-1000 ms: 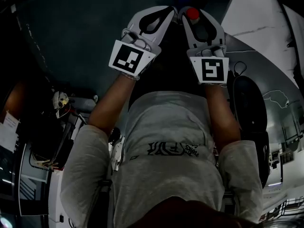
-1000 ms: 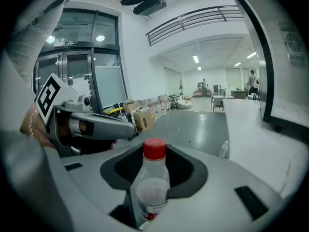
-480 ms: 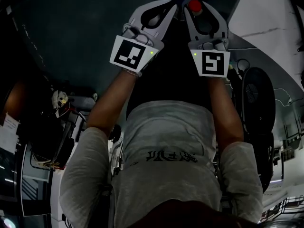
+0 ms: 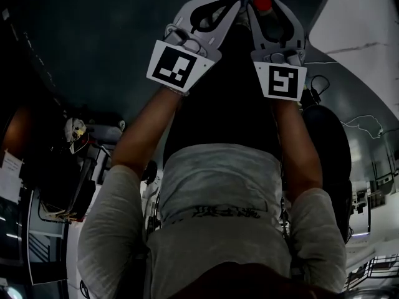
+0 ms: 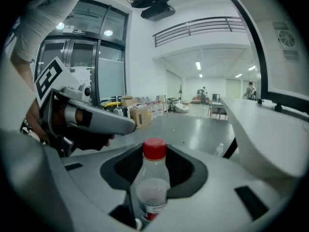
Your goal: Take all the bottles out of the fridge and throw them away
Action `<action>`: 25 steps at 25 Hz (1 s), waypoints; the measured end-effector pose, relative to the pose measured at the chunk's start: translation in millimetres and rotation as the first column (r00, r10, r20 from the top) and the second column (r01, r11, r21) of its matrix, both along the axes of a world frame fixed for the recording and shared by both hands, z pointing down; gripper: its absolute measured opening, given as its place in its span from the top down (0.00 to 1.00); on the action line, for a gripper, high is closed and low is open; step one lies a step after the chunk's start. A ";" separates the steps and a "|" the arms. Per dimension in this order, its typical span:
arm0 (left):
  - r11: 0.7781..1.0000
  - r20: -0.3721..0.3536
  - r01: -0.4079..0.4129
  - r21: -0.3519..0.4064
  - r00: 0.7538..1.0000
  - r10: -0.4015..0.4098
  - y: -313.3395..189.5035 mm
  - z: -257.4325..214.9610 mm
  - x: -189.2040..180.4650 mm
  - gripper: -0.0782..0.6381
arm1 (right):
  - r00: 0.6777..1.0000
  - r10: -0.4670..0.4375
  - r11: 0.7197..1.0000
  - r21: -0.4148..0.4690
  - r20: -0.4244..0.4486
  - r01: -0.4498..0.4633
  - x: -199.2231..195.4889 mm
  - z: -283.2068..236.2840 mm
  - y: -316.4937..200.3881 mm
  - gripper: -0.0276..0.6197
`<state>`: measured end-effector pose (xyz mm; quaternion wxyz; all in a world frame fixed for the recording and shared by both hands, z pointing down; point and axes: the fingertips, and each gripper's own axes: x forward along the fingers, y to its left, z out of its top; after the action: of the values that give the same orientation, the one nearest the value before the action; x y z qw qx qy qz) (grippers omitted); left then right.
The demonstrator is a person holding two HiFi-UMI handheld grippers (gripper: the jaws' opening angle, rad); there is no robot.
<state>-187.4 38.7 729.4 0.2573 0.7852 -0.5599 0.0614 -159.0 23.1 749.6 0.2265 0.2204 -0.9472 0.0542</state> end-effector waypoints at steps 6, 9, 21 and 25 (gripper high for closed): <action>1.000 -0.002 0.009 0.009 1.000 -0.009 0.8 9.2 1.5 0.88 | 1.000 -0.012 1.000 0.029 -0.023 0.013 2.5 12.6 -0.4 0.73; 1.000 -0.005 0.006 0.009 1.000 -0.006 1.8 10.6 2.4 0.88 | 1.000 -0.011 0.999 0.042 -0.023 0.012 2.0 15.5 -2.1 0.73; 1.000 0.003 -0.003 0.012 1.000 0.003 4.0 8.0 3.0 0.88 | 0.998 -0.005 0.998 0.063 -0.055 0.009 4.9 18.8 0.6 0.72; 1.000 0.001 0.003 0.017 1.000 -0.003 8.2 3.4 2.6 0.88 | 0.999 -0.001 0.998 0.060 -0.044 0.004 4.5 13.7 5.7 0.72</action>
<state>-184.9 46.8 732.8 0.2503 0.7866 -0.5616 0.0567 -154.5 28.7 763.3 0.2408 0.2269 -0.9434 0.0206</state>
